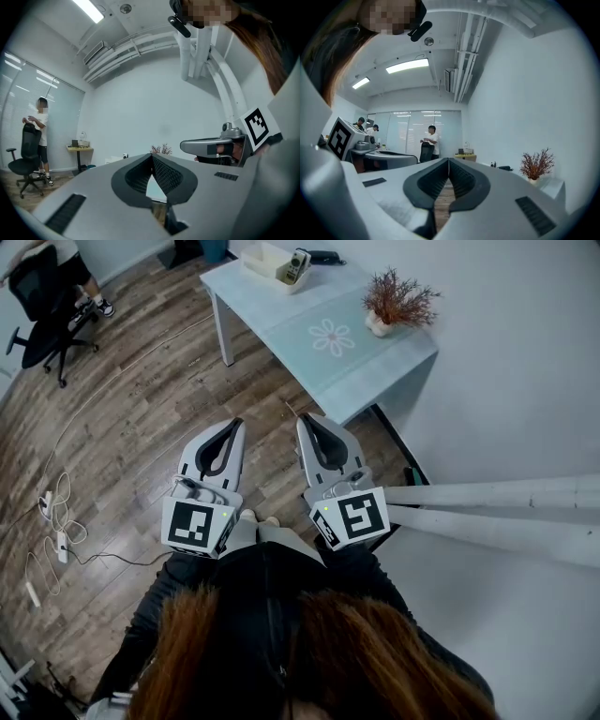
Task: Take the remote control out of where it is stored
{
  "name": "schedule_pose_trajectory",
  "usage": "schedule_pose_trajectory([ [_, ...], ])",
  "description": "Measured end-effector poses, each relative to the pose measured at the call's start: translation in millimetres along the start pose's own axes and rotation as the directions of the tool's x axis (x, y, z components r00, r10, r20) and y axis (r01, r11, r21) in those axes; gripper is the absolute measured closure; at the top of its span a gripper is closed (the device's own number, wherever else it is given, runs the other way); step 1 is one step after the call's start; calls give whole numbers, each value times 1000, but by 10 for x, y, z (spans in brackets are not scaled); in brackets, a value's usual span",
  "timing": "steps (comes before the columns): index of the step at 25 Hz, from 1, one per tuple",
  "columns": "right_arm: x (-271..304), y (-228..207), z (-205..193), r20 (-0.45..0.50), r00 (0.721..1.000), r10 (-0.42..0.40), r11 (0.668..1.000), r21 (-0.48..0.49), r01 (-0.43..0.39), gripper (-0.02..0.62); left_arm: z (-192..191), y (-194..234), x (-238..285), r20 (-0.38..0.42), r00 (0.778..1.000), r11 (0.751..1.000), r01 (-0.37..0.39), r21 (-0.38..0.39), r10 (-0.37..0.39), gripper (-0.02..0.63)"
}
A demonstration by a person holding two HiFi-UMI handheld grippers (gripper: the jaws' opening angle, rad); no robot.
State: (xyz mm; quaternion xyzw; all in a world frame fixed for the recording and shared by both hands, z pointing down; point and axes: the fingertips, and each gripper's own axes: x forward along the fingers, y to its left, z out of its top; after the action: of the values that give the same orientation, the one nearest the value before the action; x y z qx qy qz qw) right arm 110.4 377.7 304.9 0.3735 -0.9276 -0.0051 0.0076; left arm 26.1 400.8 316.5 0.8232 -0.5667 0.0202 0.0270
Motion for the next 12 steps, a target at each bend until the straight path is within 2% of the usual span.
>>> schedule_pose_trajectory([
  [12, -150, -251, -28, 19, 1000, 7, 1000, 25, -7, 580, -26, -141, 124, 7, 1000, 1000, -27, 4, 26, 597],
])
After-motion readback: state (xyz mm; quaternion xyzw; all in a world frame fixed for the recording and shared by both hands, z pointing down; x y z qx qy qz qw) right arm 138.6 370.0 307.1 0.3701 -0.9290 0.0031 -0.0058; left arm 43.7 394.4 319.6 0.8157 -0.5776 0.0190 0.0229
